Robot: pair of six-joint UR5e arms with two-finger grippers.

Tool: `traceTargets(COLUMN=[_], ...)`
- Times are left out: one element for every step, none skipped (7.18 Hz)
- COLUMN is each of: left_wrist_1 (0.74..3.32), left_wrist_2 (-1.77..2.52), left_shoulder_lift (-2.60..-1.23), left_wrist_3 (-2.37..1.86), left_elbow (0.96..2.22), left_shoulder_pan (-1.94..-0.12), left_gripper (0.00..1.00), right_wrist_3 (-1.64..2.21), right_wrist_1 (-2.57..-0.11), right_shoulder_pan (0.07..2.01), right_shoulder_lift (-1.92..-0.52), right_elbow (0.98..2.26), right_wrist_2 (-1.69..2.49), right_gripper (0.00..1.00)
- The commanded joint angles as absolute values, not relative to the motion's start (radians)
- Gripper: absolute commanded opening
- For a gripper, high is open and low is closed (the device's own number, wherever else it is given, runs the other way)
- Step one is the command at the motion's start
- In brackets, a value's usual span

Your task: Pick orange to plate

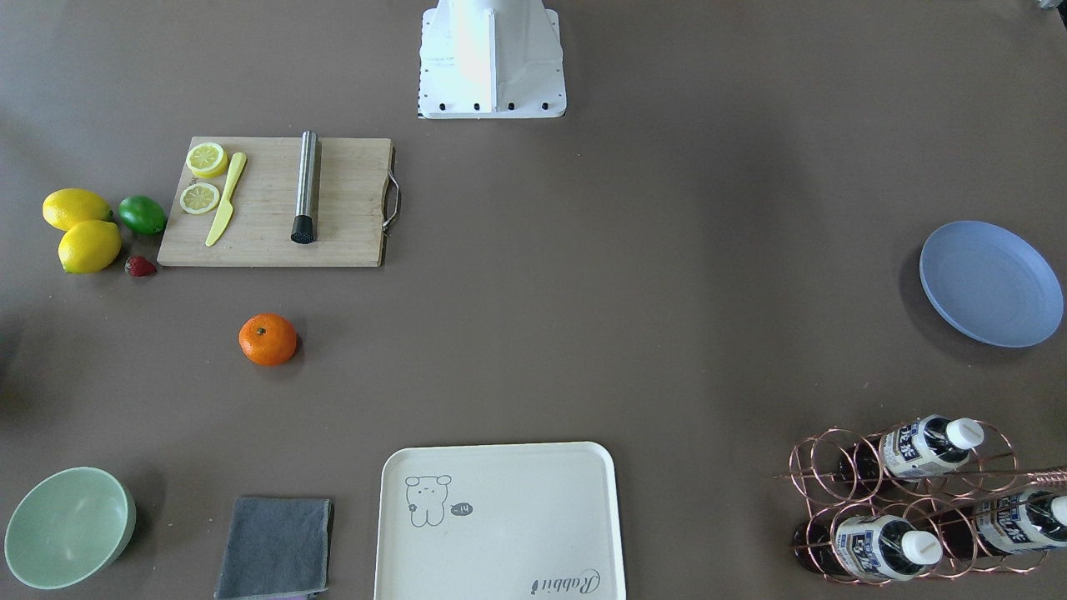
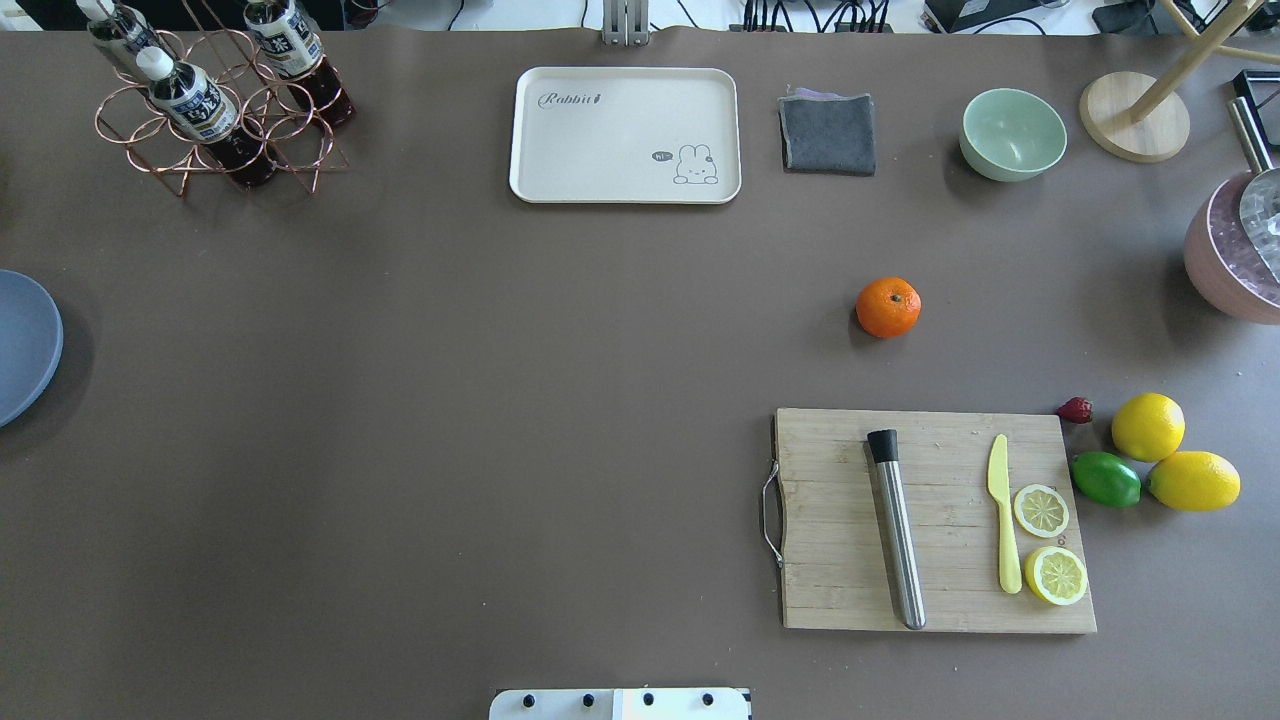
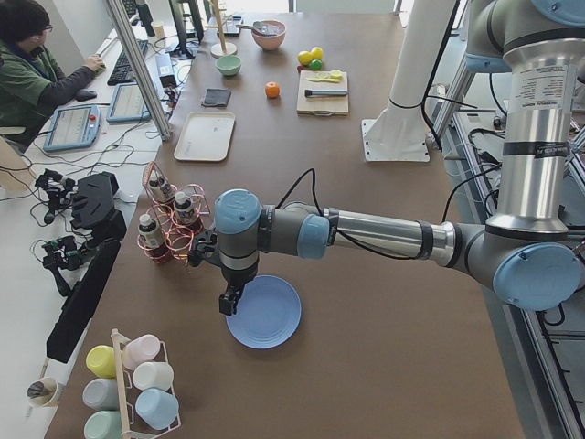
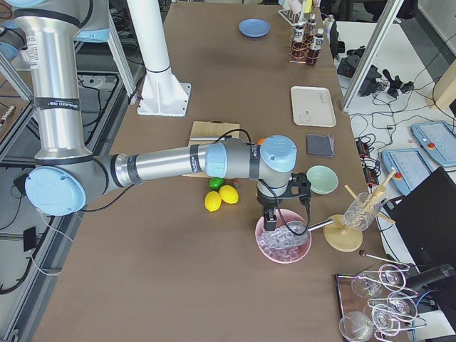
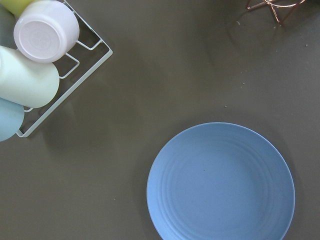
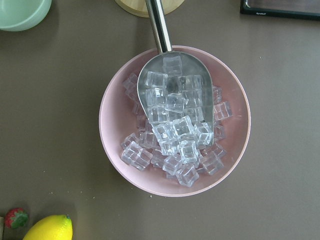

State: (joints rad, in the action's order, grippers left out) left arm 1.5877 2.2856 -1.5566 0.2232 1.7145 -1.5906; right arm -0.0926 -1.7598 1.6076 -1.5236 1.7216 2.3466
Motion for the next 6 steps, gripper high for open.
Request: traceTargets(left_wrist_1=[1.583, 1.582, 1.583, 1.583, 1.583, 1.583], left_wrist_2=[2.286, 2.286, 2.286, 2.286, 2.286, 2.286], left_shoulder_lift=[-1.523, -1.520, -1.513, -1.513, -1.513, -1.513], left_wrist_3=[0.222, 0.222, 0.222, 0.222, 0.222, 0.219], left_elbow=[1.761, 1.763, 1.761, 1.759, 1.756, 1.753], left_shoulder_pan=[-1.592, -1.592, -1.591, -1.591, -1.591, -1.591], left_gripper=[0.98, 0.98, 0.98, 0.98, 0.98, 0.98], right_wrist_3=[-0.092, -0.092, -0.092, -0.092, -0.092, -0.092], right_wrist_1=[-1.759, -1.759, -1.759, -1.759, -1.759, -1.759], right_shoulder_pan=[1.608, 1.608, 1.608, 1.608, 1.608, 1.608], right_shoulder_lift=[-1.529, -1.535, -1.537, -1.542, -1.542, -1.542], right_elbow=[1.718, 1.720, 1.726, 1.729, 1.730, 1.730], right_wrist_2=[2.344, 2.344, 2.344, 2.344, 2.344, 2.344], right_gripper=[1.00, 1.00, 1.00, 1.00, 1.00, 1.00])
